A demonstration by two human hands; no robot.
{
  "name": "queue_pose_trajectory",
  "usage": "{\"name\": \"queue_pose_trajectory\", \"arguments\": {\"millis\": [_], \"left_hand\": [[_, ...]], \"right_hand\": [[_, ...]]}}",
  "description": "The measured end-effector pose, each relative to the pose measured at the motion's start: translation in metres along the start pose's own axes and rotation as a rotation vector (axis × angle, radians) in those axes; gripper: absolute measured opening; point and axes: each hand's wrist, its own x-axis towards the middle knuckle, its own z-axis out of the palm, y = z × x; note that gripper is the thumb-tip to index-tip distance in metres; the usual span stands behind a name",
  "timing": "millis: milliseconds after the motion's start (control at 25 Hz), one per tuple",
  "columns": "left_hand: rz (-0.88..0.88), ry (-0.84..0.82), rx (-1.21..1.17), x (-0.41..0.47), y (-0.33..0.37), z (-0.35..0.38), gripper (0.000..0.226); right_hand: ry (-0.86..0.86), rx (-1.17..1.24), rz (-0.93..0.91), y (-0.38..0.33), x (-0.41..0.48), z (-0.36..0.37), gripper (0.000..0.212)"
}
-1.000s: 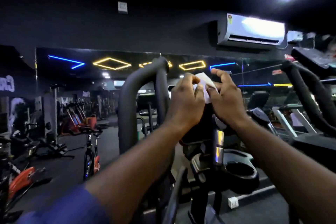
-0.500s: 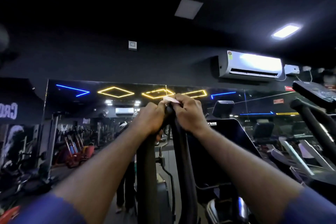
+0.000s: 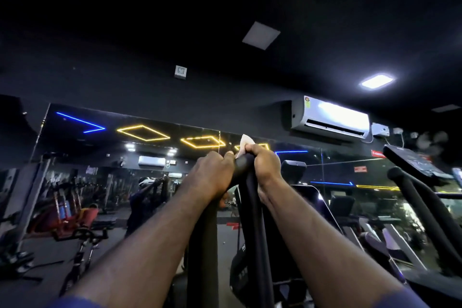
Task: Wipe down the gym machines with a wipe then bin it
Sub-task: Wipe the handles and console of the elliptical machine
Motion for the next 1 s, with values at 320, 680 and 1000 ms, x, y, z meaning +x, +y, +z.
{"name": "queue_pose_trajectory", "arguments": {"millis": [320, 680, 1000], "left_hand": [[0.046, 0.028, 0.016, 0.001, -0.006, 0.002, 0.052], [0.041, 0.036, -0.040, -0.007, -0.003, 0.000, 0.047], [0.047, 0.043, -0.018, -0.003, -0.008, 0.003, 0.070]], "right_hand": [[0.096, -0.756, -0.783, 0.024, -0.016, -0.007, 0.022], [0.013, -0.891, -0.994, 0.037, -0.038, -0.022, 0.030], [-0.054, -0.815, -1.000, 0.057, -0.062, -0.041, 0.044]]}}
